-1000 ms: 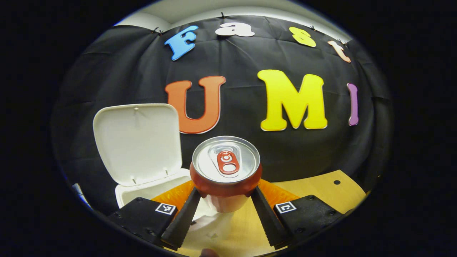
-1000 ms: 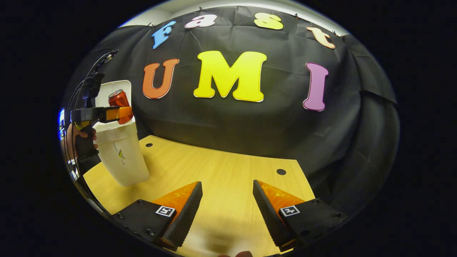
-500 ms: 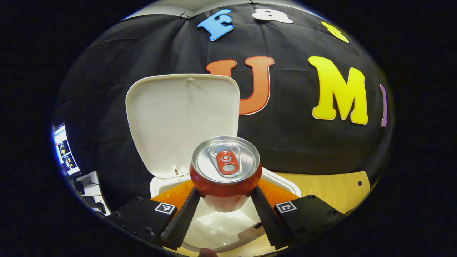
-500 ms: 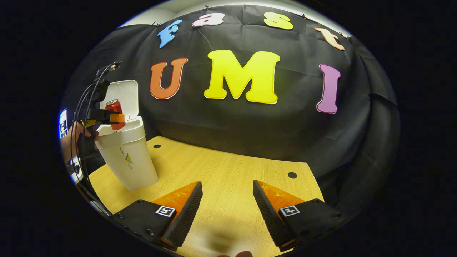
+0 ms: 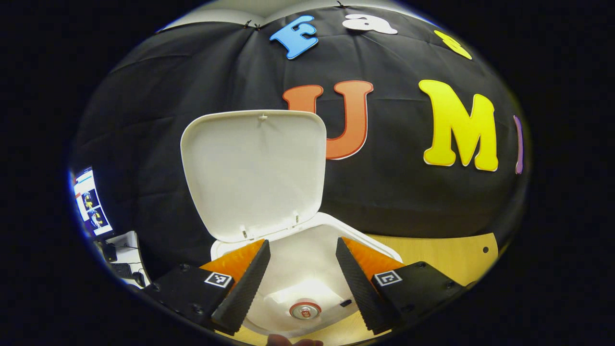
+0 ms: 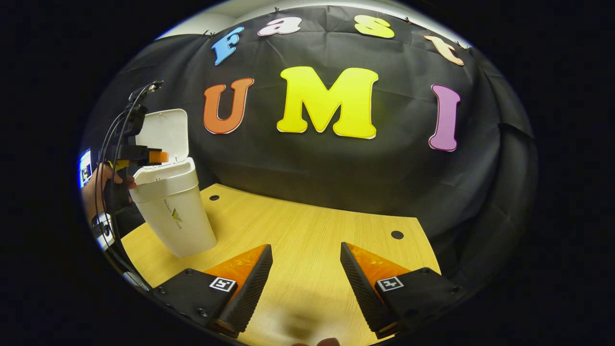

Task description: Press the lid of the desktop garbage bin to open it, pick up the crumpled paper on the desktop and throw it into the bin, then pick up the pop can on the desktop and drop it into the bin, and finally close the garbage bin lid.

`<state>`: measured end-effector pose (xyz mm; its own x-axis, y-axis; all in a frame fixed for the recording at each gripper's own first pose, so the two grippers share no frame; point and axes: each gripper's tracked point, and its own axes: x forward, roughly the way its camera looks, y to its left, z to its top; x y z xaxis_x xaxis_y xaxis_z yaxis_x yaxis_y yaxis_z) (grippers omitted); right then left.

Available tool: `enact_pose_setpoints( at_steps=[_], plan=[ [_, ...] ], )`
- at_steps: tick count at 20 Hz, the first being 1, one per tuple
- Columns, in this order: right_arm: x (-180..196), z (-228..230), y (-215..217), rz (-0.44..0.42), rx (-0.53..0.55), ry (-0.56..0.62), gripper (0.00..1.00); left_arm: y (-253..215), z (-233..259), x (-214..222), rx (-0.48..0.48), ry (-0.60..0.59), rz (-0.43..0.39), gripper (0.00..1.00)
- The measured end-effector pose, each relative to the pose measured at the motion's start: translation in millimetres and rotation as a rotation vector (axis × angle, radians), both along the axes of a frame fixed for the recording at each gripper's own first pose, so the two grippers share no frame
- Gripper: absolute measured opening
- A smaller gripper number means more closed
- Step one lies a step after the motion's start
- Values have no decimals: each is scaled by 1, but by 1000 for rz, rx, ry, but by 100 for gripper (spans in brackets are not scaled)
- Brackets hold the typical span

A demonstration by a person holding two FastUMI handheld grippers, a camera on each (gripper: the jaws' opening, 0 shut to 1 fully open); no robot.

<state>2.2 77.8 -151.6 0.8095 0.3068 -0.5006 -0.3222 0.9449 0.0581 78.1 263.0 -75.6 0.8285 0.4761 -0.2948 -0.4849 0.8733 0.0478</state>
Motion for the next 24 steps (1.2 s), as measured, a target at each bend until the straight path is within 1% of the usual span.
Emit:
enact_pose_setpoints(
  at_steps=[4, 8, 11, 13, 16, 18, 20, 23, 24],
  plan=[
    [1, 7, -5, 1, 14, -9, 90, 0, 58, 15, 24, -115, 48, 91],
    [5, 13, -19, -19, 27, -21, 90, 9, 128, 38, 71, -233, 81, 91],
    [5, 11, -35, -47, 28, -11, 90, 30, 172, 52, 87, -292, 119, 90],
    [1, 10, -41, -59, 32, 10, 90, 51, 187, 61, 74, -310, 180, 90],
    [-3, 7, -47, -68, 25, 35, 90, 88, 186, 64, 44, -253, 291, 91],
    [-8, 3, -48, -73, 30, 61, 90, 97, 173, 60, 1, -200, 344, 90],
    [-7, 3, -49, -75, 25, 64, 90, 99, 161, 60, -42, -157, 379, 89],
    [-3, 1, -48, -74, 35, 75, 90, 101, 138, 55, -79, -72, 418, 89],
    [-2, 0, -48, -73, 40, 78, 90, 99, 136, 53, -78, -58, 428, 89]
  ],
)
